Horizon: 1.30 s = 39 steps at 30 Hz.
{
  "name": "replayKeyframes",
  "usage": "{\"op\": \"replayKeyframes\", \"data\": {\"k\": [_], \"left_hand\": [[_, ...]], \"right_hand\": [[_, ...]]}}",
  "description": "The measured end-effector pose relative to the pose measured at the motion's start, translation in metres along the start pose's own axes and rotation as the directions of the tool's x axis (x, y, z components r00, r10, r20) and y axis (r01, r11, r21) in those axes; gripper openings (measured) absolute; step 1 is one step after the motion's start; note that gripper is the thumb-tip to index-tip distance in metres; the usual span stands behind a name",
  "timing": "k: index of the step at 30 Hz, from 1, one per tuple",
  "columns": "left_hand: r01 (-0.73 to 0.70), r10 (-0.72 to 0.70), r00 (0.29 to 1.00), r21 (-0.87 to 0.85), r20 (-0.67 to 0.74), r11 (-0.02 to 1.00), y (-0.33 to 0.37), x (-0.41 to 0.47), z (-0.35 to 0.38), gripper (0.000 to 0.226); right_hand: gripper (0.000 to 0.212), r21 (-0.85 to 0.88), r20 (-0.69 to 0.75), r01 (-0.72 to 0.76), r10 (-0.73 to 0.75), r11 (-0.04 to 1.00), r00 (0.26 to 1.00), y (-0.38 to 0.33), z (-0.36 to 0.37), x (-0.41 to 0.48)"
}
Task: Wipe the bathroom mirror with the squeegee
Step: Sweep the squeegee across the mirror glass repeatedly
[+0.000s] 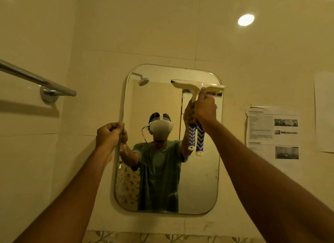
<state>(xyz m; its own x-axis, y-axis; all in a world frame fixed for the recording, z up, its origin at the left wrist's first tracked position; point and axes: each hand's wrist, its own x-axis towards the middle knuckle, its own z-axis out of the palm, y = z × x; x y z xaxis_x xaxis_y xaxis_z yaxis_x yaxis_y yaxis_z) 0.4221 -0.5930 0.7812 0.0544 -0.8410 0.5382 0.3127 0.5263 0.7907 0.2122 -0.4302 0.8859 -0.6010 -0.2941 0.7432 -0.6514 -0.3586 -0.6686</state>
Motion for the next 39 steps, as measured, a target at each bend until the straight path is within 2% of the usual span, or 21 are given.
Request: {"op": "replayKeyframes", "data": {"k": [7, 10, 14, 22, 26, 29, 33, 39], "left_hand": [[0.019, -0.019, 1.000, 0.003, -0.006, 1.000, 0.006, -0.007, 0.002, 0.021], [0.012, -0.011, 1.000, 0.035, -0.014, 0.999, 0.007, -0.007, 0.001, 0.022], [-0.007, 0.007, 1.000, 0.066, 0.001, 0.998, 0.003, -0.003, -0.003, 0.024], [-0.071, 0.071, 0.997, 0.207, 0.009, 0.976, 0.001, -0.005, -0.002, 0.023], [-0.111, 0.107, 0.994, 0.230, 0.027, 0.967, -0.002, -0.004, -0.005, 0.026], [-0.131, 0.130, 0.991, 0.231, 0.018, 0.964, -0.005, -0.004, -0.003, 0.029], [-0.141, 0.142, 0.990, 0.239, 0.013, 0.961, -0.007, -0.002, -0.003, 0.029], [-0.096, 0.091, 0.995, 0.234, 0.031, 0.968, -0.005, 0.001, -0.003, 0.026]], "right_hand": [[0.063, 0.050, 0.091, -0.106, 0.101, 0.993, 0.991, 0.025, -0.008, -0.037], [0.055, 0.016, 0.055, -0.085, 0.084, 0.996, 0.995, 0.006, -0.016, -0.019], [0.054, 0.020, -0.007, -0.051, 0.052, 0.998, 0.999, -0.007, -0.017, -0.006], [0.058, -0.050, 0.045, -0.124, 0.126, 0.991, 0.991, 0.055, 0.000, -0.072], [0.056, -0.055, -0.021, -0.106, 0.105, 0.993, 0.994, 0.034, -0.001, -0.057], [0.054, 0.020, -0.053, -0.068, 0.068, 0.998, 0.996, 0.000, 0.001, -0.018], [0.051, -0.051, -0.084, -0.044, 0.039, 0.998, 0.996, -0.034, 0.004, 0.022], [0.055, -0.012, -0.065, -0.072, 0.071, 0.997, 0.995, -0.001, 0.006, -0.014]]}}
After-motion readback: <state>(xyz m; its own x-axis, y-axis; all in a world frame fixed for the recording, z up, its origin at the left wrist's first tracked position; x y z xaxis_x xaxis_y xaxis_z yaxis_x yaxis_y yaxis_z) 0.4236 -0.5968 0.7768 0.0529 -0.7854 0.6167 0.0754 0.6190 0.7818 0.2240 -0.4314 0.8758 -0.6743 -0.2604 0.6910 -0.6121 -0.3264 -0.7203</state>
